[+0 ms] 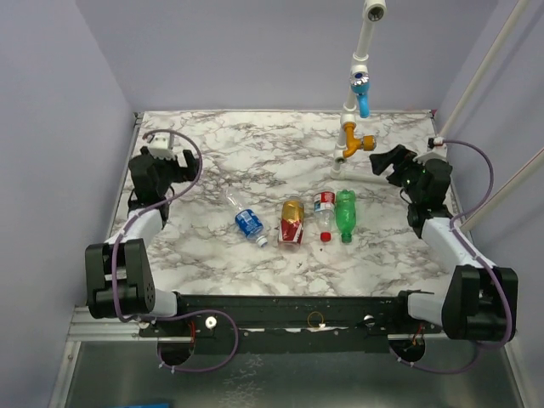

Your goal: Unscrew the bottle caps

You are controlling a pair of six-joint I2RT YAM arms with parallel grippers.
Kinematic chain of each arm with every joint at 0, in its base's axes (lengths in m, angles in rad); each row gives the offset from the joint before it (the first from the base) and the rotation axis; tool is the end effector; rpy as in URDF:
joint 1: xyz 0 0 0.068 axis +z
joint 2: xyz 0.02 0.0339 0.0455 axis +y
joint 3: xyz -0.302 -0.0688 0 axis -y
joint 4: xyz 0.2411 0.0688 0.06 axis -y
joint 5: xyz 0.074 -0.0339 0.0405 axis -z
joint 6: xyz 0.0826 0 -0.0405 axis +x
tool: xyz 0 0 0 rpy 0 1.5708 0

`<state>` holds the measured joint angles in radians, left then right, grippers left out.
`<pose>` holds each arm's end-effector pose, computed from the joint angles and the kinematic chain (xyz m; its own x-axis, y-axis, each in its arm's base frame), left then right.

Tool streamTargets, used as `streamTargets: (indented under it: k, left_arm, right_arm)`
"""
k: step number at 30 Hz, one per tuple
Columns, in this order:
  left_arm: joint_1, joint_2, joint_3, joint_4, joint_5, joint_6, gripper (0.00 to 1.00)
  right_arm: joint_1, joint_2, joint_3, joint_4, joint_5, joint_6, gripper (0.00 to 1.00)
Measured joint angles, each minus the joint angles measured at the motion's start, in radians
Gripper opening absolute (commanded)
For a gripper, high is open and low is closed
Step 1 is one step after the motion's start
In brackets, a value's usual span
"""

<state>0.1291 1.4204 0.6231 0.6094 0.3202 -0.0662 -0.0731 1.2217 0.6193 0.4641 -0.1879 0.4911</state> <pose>0.3364 0.0175 0.2530 -0.1970 -0.0889 -0.9764 0.1718 0.9773 -0.1237 0.3033 -0.0067 0.2887 -0.1744 0.4773 -0.8613 -0.0346 0.8711 0.4898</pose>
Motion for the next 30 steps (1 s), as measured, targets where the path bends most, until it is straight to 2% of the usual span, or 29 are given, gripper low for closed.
streamTargets:
  k: [4,7,10,11,14,20,25,30]
  left_arm:
    - [0.000,-0.041,0.192,-0.288,0.112,0.135,0.99]
    - [0.000,-0.043,0.304,-0.571,0.232,0.319,0.99]
    - [-0.001,-0.061,0.341,-0.832,0.324,0.555,0.99]
    - [-0.008,-0.082,0.343,-0.945,0.354,0.682,0.99]
    - [-0.032,-0.144,0.341,-1.144,0.403,0.946,0.99]
    - [-0.168,-0.208,0.326,-1.316,0.430,1.430,0.99]
    - [-0.299,-0.116,0.334,-1.366,0.396,1.644,0.99]
    - [-0.419,-0.024,0.347,-1.391,0.330,1.779,0.99]
  right_arm:
    - [0.060,-0.022,0.025,-0.129,-0.043,0.006,1.00]
    - [0.162,-0.079,0.027,-0.230,-0.015,-0.003,1.00]
    - [0.242,-0.142,0.027,-0.297,0.031,-0.011,1.00]
    - [0.264,-0.167,0.027,-0.316,0.051,-0.012,1.00]
    - [0.310,-0.221,0.027,-0.360,0.107,-0.010,1.00]
    - [0.367,-0.266,0.004,-0.411,0.188,0.011,1.00]
    - [0.373,-0.320,-0.034,-0.467,0.216,0.034,1.00]
    - [0.375,-0.365,-0.055,-0.515,0.222,0.051,1.00]
